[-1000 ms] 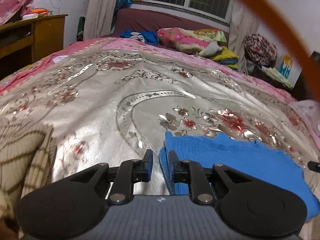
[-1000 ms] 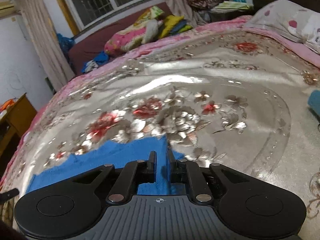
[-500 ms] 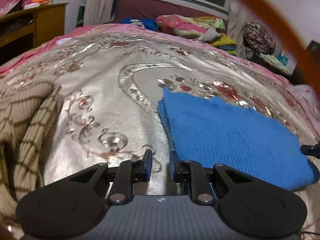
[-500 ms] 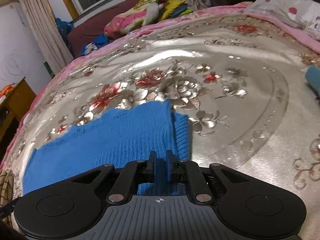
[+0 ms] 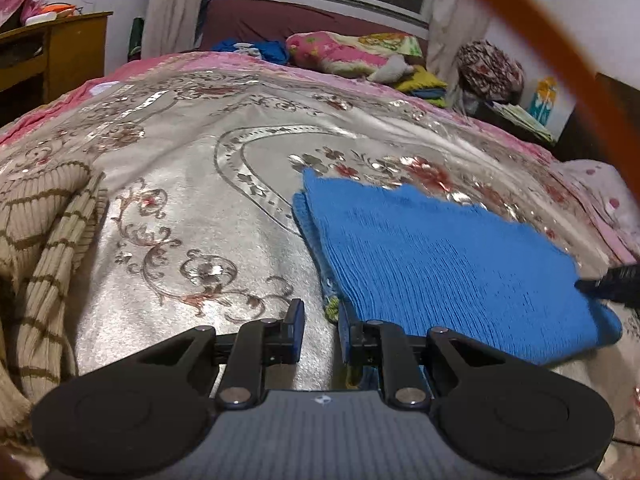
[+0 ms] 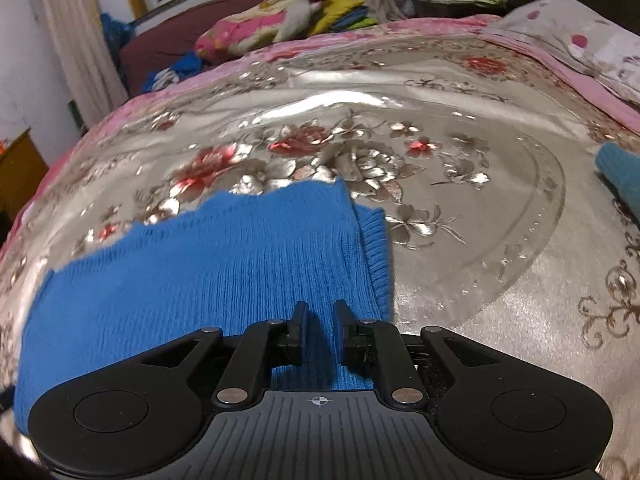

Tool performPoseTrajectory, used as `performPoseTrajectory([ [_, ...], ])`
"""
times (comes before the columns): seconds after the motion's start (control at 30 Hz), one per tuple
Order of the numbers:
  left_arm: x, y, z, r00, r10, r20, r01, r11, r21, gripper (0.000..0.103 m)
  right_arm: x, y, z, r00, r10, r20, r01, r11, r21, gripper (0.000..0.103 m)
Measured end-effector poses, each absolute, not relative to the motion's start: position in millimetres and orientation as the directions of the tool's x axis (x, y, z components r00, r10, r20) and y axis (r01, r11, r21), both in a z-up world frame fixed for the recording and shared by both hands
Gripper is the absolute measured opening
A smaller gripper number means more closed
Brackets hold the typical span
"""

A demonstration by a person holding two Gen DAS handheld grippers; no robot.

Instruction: Fold small clothes

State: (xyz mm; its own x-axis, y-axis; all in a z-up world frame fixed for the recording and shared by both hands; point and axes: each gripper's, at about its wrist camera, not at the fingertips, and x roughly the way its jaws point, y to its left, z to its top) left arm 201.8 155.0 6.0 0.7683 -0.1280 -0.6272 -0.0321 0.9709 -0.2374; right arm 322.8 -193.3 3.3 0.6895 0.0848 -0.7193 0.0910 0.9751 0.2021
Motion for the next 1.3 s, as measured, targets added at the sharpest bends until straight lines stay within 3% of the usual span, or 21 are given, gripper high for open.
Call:
performPoseTrajectory([
  [0.13, 198.9, 152.5, 10.0, 0.776, -0.156, -0.612, -0.007, 0.967, -0.256, 0.024, 311.7, -188.1, 17.5, 0.718, 0.085, -0.691, 0.076, 0.977, 0.199, 0.017],
  [0.4, 198.6, 143.0, 3.8, 0.745, -0.178, -0.642, 0.038, 0.974, -0.225, 0.025, 307.2, -183.9, 11.8, 0.675, 0.054, -0.736, 0.120, 0.976, 0.181, 0.018],
  [0.57, 194.9, 149.7, 10.6, 0.756, -0.211, -0.619, 0.041, 0.960, -0.277, 0.025, 294.6, -181.7, 23.8, 0.710, 0.057, -0.702, 0.103, 0.978, 0.184, 0.019],
  [0.73, 194.1, 147.6, 7.2, 0.746, -0.216, -0.629, 0.052, 0.962, -0.269, 0.025, 298.5, -182.8, 4.5, 0.654, 0.027, -0.756, 0.138, 0.978, 0.154, 0.020],
  [1.3, 192.2, 148.5, 7.0, 0.754, -0.250, -0.607, 0.061, 0.947, -0.314, 0.025, 290.0, -185.4, 8.0, 0.674, 0.036, -0.738, 0.130, 0.977, 0.167, 0.020],
])
